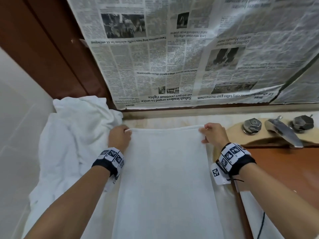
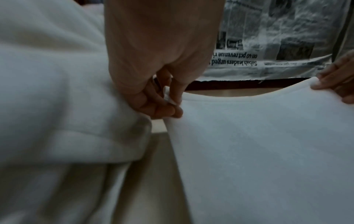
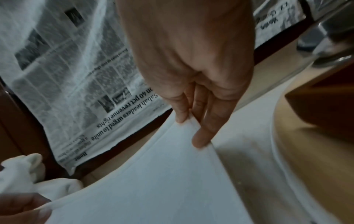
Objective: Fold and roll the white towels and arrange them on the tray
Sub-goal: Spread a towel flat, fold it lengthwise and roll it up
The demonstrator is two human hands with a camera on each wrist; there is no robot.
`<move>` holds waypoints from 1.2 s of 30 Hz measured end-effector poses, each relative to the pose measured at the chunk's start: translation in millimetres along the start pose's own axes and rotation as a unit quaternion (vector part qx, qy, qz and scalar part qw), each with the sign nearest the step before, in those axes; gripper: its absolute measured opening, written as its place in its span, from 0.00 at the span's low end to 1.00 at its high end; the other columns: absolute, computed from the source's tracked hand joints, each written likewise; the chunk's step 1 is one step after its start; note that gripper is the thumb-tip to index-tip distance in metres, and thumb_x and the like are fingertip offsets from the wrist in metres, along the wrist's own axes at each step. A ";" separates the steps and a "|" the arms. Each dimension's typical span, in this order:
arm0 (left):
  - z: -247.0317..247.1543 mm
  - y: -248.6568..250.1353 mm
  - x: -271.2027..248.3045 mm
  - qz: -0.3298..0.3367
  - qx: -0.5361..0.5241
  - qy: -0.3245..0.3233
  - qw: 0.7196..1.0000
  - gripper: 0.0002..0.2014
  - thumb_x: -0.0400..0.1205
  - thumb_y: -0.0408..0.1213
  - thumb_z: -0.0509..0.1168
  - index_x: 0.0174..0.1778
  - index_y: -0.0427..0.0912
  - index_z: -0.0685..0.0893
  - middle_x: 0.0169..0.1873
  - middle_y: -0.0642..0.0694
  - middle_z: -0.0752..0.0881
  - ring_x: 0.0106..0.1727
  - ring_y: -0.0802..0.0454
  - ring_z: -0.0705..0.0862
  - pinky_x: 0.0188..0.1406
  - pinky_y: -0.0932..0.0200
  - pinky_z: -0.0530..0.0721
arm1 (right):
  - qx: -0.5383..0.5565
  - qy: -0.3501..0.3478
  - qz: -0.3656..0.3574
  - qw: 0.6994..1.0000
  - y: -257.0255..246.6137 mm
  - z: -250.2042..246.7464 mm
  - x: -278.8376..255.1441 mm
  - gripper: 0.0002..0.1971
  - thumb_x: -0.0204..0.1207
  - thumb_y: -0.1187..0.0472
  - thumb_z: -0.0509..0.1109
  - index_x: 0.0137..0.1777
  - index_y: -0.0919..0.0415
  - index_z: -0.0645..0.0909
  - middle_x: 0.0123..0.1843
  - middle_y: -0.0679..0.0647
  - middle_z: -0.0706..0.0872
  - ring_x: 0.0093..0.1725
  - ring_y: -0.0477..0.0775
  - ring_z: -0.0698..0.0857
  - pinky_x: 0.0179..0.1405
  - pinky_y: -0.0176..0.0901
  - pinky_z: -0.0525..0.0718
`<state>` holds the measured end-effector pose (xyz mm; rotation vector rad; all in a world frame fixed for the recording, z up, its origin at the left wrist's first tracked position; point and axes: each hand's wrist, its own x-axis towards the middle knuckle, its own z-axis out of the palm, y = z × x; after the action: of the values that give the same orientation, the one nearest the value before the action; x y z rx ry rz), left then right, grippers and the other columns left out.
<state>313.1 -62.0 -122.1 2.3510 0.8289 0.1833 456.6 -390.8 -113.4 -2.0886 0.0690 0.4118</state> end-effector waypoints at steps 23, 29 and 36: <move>109.9 16.4 -50.2 0.125 0.226 -0.167 0.952 0.35 0.79 0.58 0.24 0.86 0.65 0.42 0.87 0.58 0.36 0.88 0.44 0.37 0.81 0.29 0.42 | -0.407 -0.150 -0.241 0.868 20.4 139.6 -40.5 0.33 0.84 0.44 0.31 0.88 0.51 0.44 0.89 0.45 0.42 0.88 0.56 0.41 0.85 0.62 0.44; 87.5 -21.8 -32.9 0.079 0.255 -0.148 0.952 0.27 0.88 0.60 0.32 0.86 0.67 0.39 0.86 0.60 0.36 0.88 0.49 0.36 0.83 0.32 0.39 | -0.458 -0.116 -0.144 0.869 47.9 94.9 -8.1 0.30 0.87 0.41 0.33 0.87 0.48 0.34 0.87 0.44 0.32 0.86 0.52 0.35 0.85 0.60 0.38; 75.2 -22.0 -82.4 0.090 0.188 -0.108 0.972 0.36 0.83 0.62 0.30 0.88 0.56 0.49 0.88 0.52 0.43 0.89 0.45 0.43 0.83 0.35 0.41 | -0.432 -0.068 -0.201 0.877 44.9 92.8 -67.4 0.34 0.87 0.43 0.35 0.86 0.60 0.60 0.87 0.55 0.58 0.85 0.59 0.60 0.81 0.64 0.50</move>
<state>260.8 -137.7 -188.8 2.7403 0.5822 -0.1705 359.3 -344.3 -172.7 -2.8407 -0.7537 0.3610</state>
